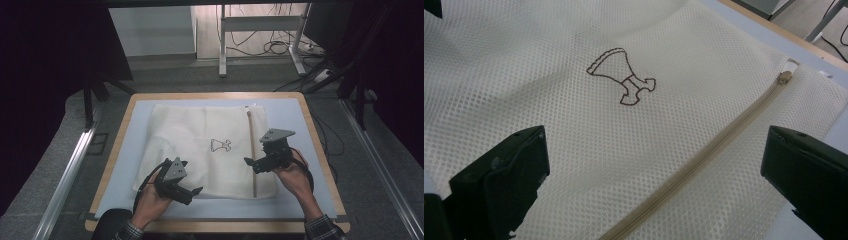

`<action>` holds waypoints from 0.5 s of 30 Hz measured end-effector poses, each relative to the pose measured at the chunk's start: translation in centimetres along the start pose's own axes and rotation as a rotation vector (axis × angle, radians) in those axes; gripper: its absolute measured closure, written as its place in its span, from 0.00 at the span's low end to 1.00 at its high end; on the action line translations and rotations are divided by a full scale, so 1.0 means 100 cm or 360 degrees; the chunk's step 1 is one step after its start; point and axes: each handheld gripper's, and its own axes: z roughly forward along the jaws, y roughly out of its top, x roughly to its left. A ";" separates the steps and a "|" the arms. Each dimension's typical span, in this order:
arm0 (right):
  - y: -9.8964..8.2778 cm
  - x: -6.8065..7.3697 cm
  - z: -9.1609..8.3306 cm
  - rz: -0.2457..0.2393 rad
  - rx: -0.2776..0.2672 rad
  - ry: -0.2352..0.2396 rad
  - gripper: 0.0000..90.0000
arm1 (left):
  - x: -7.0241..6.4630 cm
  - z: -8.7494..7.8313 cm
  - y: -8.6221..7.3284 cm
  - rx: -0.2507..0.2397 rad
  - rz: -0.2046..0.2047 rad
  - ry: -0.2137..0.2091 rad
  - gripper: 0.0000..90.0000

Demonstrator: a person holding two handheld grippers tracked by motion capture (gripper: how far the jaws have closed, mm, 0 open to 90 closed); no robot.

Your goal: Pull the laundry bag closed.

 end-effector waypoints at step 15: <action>-0.014 0.010 -0.013 0.0003 -0.0012 0.0011 0.00 | 0.002 -0.006 -0.005 0.0012 -0.0006 0.0031 0.03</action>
